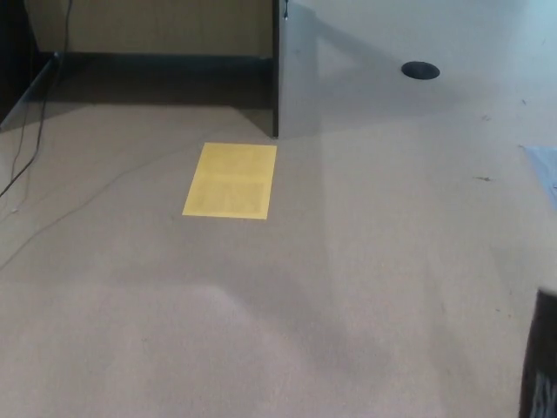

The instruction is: A person is holding a plastic bag and the robot extends its left hand to grab the bag by hooking its thumb into the holes at the top and brings its hand down by its side. Then it extends its arm again to hand the plastic bag back to the person.

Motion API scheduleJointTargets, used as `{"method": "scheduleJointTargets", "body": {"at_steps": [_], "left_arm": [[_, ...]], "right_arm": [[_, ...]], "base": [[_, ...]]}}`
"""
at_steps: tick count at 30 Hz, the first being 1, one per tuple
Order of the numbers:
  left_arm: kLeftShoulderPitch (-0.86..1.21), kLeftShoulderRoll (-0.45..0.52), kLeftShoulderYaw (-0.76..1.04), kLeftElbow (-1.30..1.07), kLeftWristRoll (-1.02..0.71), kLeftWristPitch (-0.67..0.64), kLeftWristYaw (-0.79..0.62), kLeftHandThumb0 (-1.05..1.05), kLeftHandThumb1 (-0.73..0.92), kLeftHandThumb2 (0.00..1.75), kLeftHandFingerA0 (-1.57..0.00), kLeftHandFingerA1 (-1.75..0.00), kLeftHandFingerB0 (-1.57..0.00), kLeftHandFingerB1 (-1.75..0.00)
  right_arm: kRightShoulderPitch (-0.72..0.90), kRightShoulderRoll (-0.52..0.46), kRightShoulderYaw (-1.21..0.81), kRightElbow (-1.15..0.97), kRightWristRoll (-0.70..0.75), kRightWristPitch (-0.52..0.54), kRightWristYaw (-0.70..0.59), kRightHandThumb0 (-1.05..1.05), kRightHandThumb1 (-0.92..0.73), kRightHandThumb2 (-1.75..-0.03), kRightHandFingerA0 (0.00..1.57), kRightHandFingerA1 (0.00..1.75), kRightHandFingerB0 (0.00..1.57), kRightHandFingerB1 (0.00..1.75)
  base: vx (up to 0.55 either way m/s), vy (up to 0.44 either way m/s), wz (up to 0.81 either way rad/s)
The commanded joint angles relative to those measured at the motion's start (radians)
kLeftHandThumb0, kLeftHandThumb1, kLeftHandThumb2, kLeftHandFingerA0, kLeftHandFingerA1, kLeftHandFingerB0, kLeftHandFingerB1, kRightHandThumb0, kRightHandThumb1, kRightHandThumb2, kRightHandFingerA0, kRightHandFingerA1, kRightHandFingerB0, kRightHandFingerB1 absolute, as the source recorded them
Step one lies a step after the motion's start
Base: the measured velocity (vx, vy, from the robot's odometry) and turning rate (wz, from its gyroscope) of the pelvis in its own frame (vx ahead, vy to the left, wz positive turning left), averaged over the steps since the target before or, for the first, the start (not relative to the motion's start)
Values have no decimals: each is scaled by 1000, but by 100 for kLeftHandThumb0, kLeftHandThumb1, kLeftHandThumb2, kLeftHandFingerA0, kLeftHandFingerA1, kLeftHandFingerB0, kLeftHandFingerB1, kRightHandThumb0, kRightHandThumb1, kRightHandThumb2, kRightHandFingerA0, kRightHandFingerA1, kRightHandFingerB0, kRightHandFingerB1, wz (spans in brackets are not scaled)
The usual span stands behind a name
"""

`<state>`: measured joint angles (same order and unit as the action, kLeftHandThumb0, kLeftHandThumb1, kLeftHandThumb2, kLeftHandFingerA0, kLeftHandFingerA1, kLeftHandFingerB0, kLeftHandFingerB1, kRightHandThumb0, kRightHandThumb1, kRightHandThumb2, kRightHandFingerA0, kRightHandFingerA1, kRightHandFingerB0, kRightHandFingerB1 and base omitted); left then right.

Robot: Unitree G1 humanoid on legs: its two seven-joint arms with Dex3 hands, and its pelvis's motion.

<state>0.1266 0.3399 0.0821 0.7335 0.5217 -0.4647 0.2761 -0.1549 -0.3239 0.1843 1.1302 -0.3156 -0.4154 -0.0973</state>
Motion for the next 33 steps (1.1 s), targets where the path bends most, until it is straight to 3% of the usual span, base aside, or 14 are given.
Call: {"method": "scheduleJointTargets", "body": {"at_steps": [1, 2, 3, 4, 5, 8, 9, 10, 12, 13, 17, 18, 30, 33], "left_arm": [[-64, 24, 43, 241, -97, -226, 138, -41, 43, 62, -27, -39, -26, -36], [-72, 26, 47, 254, -107, -227, 123, -39, 44, 61, -27, -39, -26, -35], [-88, 25, 62, 282, -141, -219, 72, -20, 33, 88, -13, -53, -12, -51], [-102, 23, 77, 309, -174, -210, 26, -20, 33, 88, -13, -53, -12, -51], [-107, 21, 84, 324, -187, -211, 8, -39, 43, 61, -26, -38, -25, -34], [-116, 23, 90, 369, -198, -226, -15, -40, 40, 62, -28, -41, -26, -36], [-119, 22, 94, 379, -212, -221, -39, -34, 46, 55, -33, -36, -27, -31], [-122, 20, 96, 386, -222, -217, -51, -42, 37, 62, -35, -43, -27, -37], [-127, 19, 97, 397, -232, -219, -60, -41, 38, 62, -35, -43, -27, -37], [-131, 18, 96, 405, -236, -221, -62, -34, 43, 53, -40, -37, -31, -31], [-141, 18, 88, 423, -246, -237, -56, -32, 43, 53, -43, -37, -32, -31], [-143, 17, 88, 426, -254, -239, -68, -31, 43, 53, -43, -37, -32, -31], [-148, 3, 38, 431, -255, -224, -42, -36, 44, 54, -40, -38, -32, -31], [-160, 0, 21, 437, -246, -220, -26, -37, 44, 54, -41, -38, -32, -31]], "right_arm": [[-18, -11, -7, 15, -2, 16, -14, -29, -67, -60, 75, 66, 63, 43], [-21, -10, -8, 18, -1, 18, -13, -29, -67, -60, 76, 65, 63, 43], [-25, -8, -11, 21, 3, 19, -12, -29, -66, -60, 77, 71, 64, 43], [-27, -7, -15, 22, 7, 17, -13, -29, -66, -60, 77, 71, 64, 43], [-26, -7, -13, 23, 4, 19, -13, -30, -67, -60, 78, 70, 63, 43], [-21, -9, -8, 34, 0, 9, -8, -29, -68, -60, 76, 61, 61, 43], [-19, -8, -10, 36, 3, 6, -6, -29, -67, -60, 77, 60, 62, 43], [-18, -9, -11, 37, 3, 2, -6, -29, -67, -60, 76, 63, 63, 43], [-16, -10, -10, 37, 1, -4, -10, -28, -67, -60, 76, 65, 63, 43], [-16, -11, -9, 36, 0, -5, -11, -28, -67, -60, 75, 71, 63, 43], [-21, -11, -8, 45, -1, -2, -8, -28, -67, -60, 75, 66, 63, 43], [-19, -12, -9, 45, 0, -4, -9, -28, -67, -60, 75, 71, 63, 43], [-18, -32, -17, 51, 5, 8, -4, -28, -67, -60, 78, 64, 61, 43], [-27, -38, -21, 51, 3, 9, -9, -28, -67, -60, 80, 72, 62, 43]], "base": [[0, 0, 0], [0, 0, 0], [0, 0, 0], [0, 0, 0], [0, 0, 0], [0, 0, 0], [0, 0, 0], [0, 0, 0], [0, 0, 0], [0, 0, 0], [0, 0, 0], [0, 0, 0], [0, 0, 0], [0, 0, 0]]}}
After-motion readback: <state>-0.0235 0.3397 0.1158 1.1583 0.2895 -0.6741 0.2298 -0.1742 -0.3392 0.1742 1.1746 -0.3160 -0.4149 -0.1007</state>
